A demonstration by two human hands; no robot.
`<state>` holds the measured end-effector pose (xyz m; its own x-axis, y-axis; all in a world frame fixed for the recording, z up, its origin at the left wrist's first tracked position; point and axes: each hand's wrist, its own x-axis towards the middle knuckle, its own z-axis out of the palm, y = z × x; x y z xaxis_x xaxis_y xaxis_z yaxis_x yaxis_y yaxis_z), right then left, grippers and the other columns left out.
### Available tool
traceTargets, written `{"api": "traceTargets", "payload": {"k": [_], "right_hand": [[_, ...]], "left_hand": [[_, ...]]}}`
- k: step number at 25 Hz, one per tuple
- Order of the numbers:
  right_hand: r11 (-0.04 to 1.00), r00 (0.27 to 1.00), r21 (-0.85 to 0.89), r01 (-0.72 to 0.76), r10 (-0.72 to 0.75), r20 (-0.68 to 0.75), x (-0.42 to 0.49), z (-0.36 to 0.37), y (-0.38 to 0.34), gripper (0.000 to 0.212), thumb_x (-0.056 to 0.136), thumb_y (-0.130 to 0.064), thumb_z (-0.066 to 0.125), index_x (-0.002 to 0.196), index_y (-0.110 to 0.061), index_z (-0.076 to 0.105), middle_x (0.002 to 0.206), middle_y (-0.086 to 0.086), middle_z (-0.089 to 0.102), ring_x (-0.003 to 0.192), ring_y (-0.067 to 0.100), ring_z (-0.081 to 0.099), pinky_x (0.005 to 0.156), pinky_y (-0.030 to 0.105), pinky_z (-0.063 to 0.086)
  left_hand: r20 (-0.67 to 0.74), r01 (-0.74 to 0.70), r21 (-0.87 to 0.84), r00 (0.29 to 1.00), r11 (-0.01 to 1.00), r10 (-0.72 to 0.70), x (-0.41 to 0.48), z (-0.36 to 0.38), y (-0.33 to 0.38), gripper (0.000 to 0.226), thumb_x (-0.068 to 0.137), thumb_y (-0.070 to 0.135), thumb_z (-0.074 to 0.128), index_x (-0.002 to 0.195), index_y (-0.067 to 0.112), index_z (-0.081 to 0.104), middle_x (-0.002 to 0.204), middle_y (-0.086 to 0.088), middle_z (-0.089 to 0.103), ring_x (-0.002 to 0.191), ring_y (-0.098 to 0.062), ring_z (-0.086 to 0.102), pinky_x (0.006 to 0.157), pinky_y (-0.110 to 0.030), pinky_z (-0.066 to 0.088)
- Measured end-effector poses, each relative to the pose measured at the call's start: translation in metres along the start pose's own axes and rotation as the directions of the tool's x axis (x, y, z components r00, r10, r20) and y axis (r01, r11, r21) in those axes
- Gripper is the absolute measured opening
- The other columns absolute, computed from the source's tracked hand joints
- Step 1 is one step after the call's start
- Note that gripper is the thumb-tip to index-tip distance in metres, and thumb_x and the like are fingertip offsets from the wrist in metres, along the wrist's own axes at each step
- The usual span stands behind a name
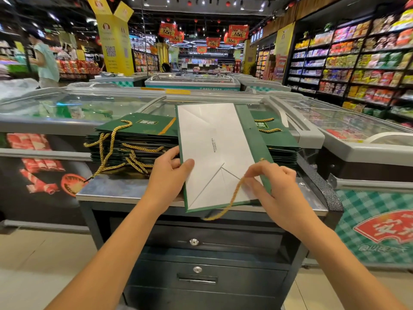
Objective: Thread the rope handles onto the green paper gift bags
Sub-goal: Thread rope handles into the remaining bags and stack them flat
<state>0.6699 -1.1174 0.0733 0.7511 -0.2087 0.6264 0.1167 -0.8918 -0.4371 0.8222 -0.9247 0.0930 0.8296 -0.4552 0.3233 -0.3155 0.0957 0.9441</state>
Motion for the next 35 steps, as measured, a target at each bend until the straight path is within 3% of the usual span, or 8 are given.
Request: {"api": "traceTargets", "payload": {"k": [4,7,15,20,23,26,30,35], "right_hand": [[0.99,0.995,0.14,0.012,0.003,-0.105,0.018,0.004,-0.012,0.022,0.1,-0.01,0.059,0.119,-0.021,0.06,0.076,-0.006,0.062,0.065,0.011,0.055,0.062,0.02,0.042],[0.995,0.986,0.086,0.049,-0.034,-0.164,0.028,0.014,-0.012,0.019,0.094,-0.004,0.068,0.111,-0.01,0.073,0.086,-0.005,0.07,0.064,-0.004,0.058,0.062,0.007,0.04],[0.956,0.979,0.291,-0.043,0.098,-0.178,0.027,0.022,-0.011,0.008,0.093,-0.014,0.071,0.097,-0.018,0.065,0.082,-0.013,0.072,0.077,0.009,0.071,0.065,0.033,0.057],[0.87,0.969,0.479,-0.117,0.206,-0.139,0.03,0.017,-0.005,0.013,0.091,-0.012,0.075,0.098,-0.01,0.064,0.086,0.0,0.077,0.083,0.015,0.075,0.072,0.039,0.059],[0.811,0.952,0.567,-0.148,0.273,-0.142,0.03,0.012,-0.003,0.013,0.09,-0.009,0.075,0.099,-0.007,0.065,0.086,0.003,0.076,0.077,0.01,0.073,0.065,0.026,0.056],[0.826,0.96,0.548,-0.128,0.242,-0.141,0.03,0.01,-0.001,0.013,0.09,-0.01,0.076,0.101,-0.012,0.069,0.096,0.0,0.074,0.069,0.012,0.065,0.061,0.031,0.055],[0.895,0.989,0.44,-0.074,0.124,-0.085,0.028,0.012,-0.001,0.021,0.086,-0.003,0.077,0.094,-0.022,0.074,0.106,-0.009,0.071,0.09,0.012,0.063,0.065,0.034,0.047],[0.945,0.996,0.326,-0.006,-0.023,0.085,0.024,0.018,-0.003,0.038,0.079,0.01,0.067,0.093,-0.025,0.075,0.115,-0.008,0.061,0.109,0.008,0.057,0.075,0.009,0.041]], "left_hand": [[0.042,-0.001,0.064,0.999,0.998,-0.001,-0.004,0.003,-0.004,0.032,0.097,0.008,0.061,0.117,0.032,0.057,0.099,0.006,0.078,0.088,-0.01,0.075,0.077,-0.029,0.061],[0.011,-0.081,0.367,0.997,0.927,0.083,-0.004,0.008,-0.01,0.028,0.092,0.019,0.066,0.118,0.029,0.059,0.094,0.01,0.071,0.077,0.0,0.066,0.07,-0.017,0.052],[0.065,-0.406,0.7,0.856,0.588,0.513,-0.011,0.026,-0.025,0.021,0.086,0.024,0.061,0.106,0.024,0.068,0.094,0.01,0.061,0.091,-0.014,0.052,0.081,-0.036,0.031],[0.28,-0.374,0.576,0.926,0.727,0.254,-0.018,0.042,-0.007,0.024,0.089,0.052,0.066,0.094,0.029,0.073,0.084,0.012,0.062,0.079,-0.002,0.052,0.084,-0.036,0.039],[0.277,-0.249,0.496,0.953,0.832,0.12,-0.014,0.042,0.003,0.008,0.088,0.031,0.075,0.091,0.024,0.076,0.08,0.009,0.071,0.072,-0.003,0.059,0.075,-0.031,0.05],[0.192,-0.014,0.194,0.981,0.981,-0.024,-0.006,0.031,0.009,0.006,0.093,0.018,0.071,0.096,0.015,0.075,0.078,0.001,0.076,0.063,-0.005,0.063,0.057,-0.016,0.048],[0.142,0.122,-0.059,0.983,0.991,-0.113,0.002,0.019,0.012,0.015,0.095,0.022,0.067,0.103,0.01,0.073,0.081,0.001,0.074,0.065,-0.008,0.055,0.059,-0.019,0.042],[0.069,0.179,-0.228,0.983,0.957,-0.168,0.004,0.017,0.011,0.011,0.095,0.019,0.066,0.1,0.012,0.072,0.077,0.004,0.073,0.064,-0.007,0.053,0.065,-0.023,0.037]]}}
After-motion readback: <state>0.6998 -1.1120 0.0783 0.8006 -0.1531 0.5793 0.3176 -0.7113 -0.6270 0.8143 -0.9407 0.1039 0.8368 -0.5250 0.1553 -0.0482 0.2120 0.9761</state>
